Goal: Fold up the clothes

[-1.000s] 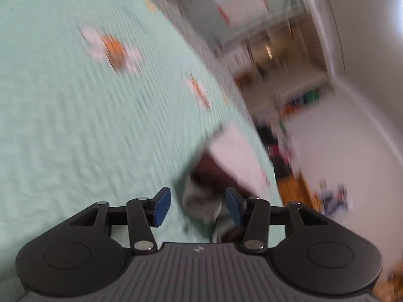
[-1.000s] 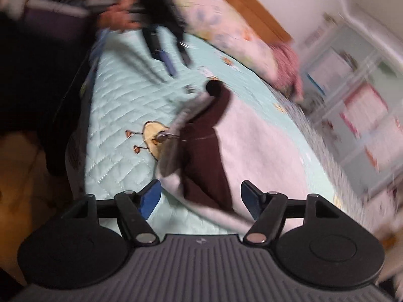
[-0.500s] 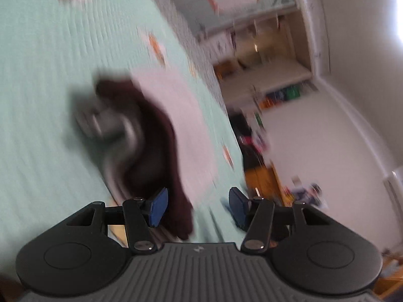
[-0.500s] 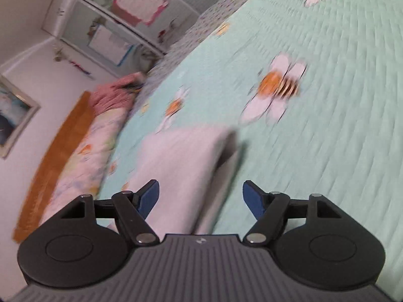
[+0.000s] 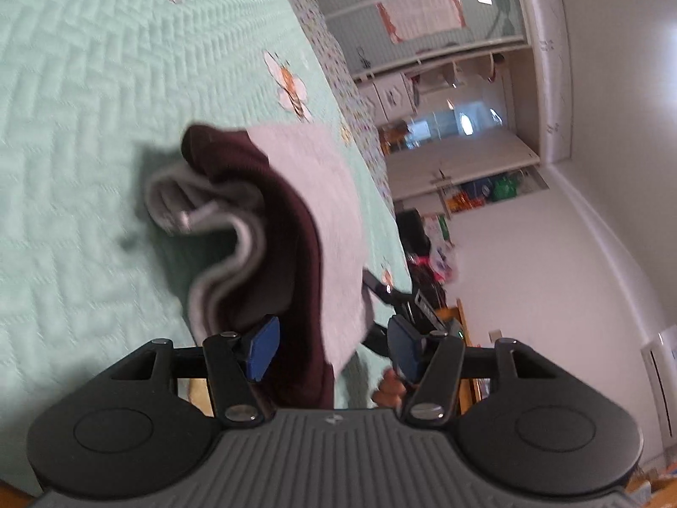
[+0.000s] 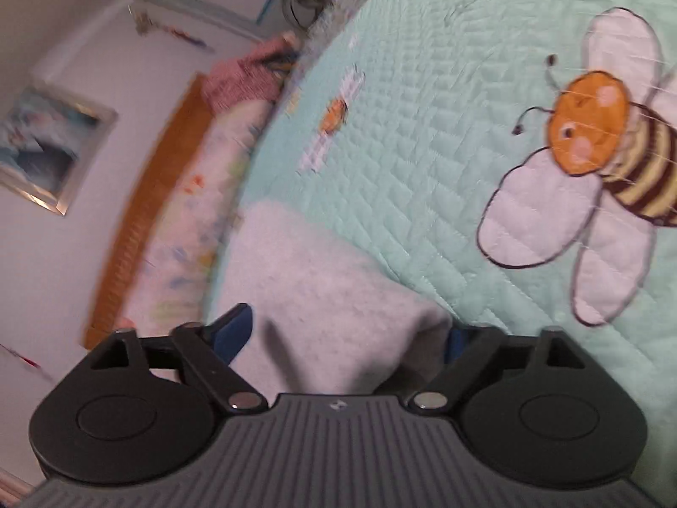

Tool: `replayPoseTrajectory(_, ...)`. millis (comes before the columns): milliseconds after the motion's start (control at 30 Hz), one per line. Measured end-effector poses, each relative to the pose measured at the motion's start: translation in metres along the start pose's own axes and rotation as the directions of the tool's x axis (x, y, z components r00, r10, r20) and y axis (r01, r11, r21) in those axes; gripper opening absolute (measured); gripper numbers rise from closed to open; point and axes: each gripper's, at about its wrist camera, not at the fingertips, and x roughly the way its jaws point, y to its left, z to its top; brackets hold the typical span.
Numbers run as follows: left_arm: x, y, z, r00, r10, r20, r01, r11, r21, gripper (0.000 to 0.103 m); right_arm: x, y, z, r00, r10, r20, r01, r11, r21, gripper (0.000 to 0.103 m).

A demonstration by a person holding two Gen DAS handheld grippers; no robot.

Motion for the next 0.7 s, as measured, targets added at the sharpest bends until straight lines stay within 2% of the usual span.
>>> replayPoseTrajectory(33,-0.004,0.0,0.002,1.0,0.009,0.011,-0.009,1.0,0.0,0.061,-0.009,0.004,-0.007,1.0,-0.003,0.017,0.003,1.0,0.016,0.058)
replayPoseTrajectory(100,-0.013,0.0,0.003,1.0,0.018,0.024,-0.019,1.0,0.007,0.062,-0.026,0.011,-0.02,0.999,-0.011,0.051,0.008,0.999,0.047,0.042)
replayPoseTrajectory(200,-0.026,0.003,0.006,0.998,0.024,0.052,-0.025,1.0,0.011,0.062,-0.052,0.022,-0.039,0.995,-0.024,0.101,0.015,0.996,0.094,0.031)
replayPoseTrajectory(333,-0.044,0.005,-0.002,0.997,0.012,0.073,-0.011,1.0,-0.014,0.064,-0.091,0.03,-0.073,0.983,-0.056,0.174,0.025,0.985,0.172,0.028)
replayPoseTrajectory(500,-0.052,-0.002,-0.02,1.0,0.025,-0.009,-0.025,0.999,0.039,0.066,-0.135,0.027,-0.137,0.963,-0.076,0.258,-0.004,0.955,0.298,0.027)
replayPoseTrajectory(600,-0.044,-0.002,-0.026,0.999,0.022,-0.044,-0.019,0.998,0.055,0.066,-0.152,0.019,-0.172,0.964,-0.11,0.243,0.015,0.931,0.364,0.026)
replayPoseTrajectory(700,-0.031,0.008,-0.03,0.997,0.028,-0.066,-0.027,1.0,0.016,0.066,-0.159,0.01,-0.191,0.965,-0.16,0.209,0.072,0.924,0.375,0.026)
